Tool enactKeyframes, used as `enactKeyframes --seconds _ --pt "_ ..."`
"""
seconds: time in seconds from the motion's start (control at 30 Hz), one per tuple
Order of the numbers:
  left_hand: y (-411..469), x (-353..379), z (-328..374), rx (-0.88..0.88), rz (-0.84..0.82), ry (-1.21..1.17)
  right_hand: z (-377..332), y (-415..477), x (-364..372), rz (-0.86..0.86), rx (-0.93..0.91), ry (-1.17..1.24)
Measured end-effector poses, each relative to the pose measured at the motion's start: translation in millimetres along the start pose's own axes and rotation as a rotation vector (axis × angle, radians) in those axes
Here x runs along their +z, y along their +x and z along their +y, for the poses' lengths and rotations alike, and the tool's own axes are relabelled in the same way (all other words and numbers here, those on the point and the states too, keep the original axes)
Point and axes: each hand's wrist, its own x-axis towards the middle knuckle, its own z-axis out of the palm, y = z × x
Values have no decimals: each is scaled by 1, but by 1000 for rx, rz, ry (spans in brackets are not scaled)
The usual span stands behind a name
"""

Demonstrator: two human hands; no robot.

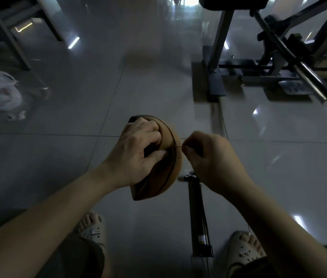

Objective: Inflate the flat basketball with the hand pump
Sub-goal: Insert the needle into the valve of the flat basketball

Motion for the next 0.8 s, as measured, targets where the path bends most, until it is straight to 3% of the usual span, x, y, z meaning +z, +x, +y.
enactKeyframes --seconds 0.8 --pt "4 -2 1 -36 27 37 0 -2 6 52 -28 -31"
